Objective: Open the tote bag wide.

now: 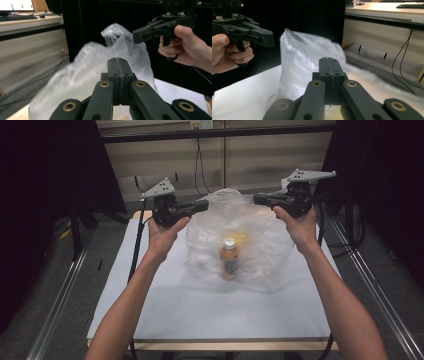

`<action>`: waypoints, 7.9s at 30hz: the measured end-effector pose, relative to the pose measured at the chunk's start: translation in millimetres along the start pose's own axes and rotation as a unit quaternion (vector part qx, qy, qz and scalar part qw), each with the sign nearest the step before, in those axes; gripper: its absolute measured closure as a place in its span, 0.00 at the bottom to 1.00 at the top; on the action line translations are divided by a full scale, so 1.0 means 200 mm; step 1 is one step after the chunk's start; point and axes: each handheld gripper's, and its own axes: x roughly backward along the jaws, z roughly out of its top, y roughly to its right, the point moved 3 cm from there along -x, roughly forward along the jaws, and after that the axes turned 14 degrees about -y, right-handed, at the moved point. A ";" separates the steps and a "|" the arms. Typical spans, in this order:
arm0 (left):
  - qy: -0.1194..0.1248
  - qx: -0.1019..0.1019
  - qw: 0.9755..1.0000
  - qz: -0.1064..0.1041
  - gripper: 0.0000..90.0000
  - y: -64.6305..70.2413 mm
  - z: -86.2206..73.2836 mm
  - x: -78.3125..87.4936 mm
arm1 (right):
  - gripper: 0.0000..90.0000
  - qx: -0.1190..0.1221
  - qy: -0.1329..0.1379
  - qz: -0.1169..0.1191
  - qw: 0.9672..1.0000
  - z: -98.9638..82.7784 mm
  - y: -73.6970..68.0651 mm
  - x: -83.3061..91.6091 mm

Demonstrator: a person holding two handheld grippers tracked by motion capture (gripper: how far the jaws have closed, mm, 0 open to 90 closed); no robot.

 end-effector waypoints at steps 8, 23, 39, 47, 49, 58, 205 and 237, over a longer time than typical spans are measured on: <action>-0.002 -0.001 1.000 -0.003 1.00 -0.03 0.11 -0.08 | 1.00 -0.013 -0.005 -0.015 1.000 0.09 0.10 -0.05; -0.006 -0.003 1.000 -0.010 1.00 0.01 0.15 -0.17 | 1.00 -0.006 -0.045 0.031 0.998 -0.01 -0.01 -0.21; -0.069 0.004 0.998 -0.009 1.00 0.03 -0.07 -0.26 | 1.00 0.006 -0.056 0.064 0.996 -0.17 -0.17 -0.31; -0.093 0.005 0.996 -0.009 1.00 0.04 -0.23 -0.27 | 1.00 0.012 -0.062 0.066 0.996 -0.24 -0.23 -0.32; -0.095 0.008 0.995 -0.011 1.00 0.05 -0.25 -0.27 | 1.00 0.016 -0.065 0.067 0.996 -0.25 -0.24 -0.31; -0.108 0.005 0.994 -0.016 1.00 0.07 -0.34 -0.26 | 1.00 0.011 -0.065 0.072 0.995 -0.33 -0.28 -0.31; -0.282 0.061 0.956 0.046 1.00 -0.11 -1.13 -0.11 | 1.00 -0.071 -0.227 -0.035 0.971 -1.12 0.07 -0.27; -0.180 0.078 0.980 0.021 1.00 -0.02 -0.95 0.04 | 1.00 -0.055 -0.116 -0.008 0.992 -0.90 -0.05 -0.08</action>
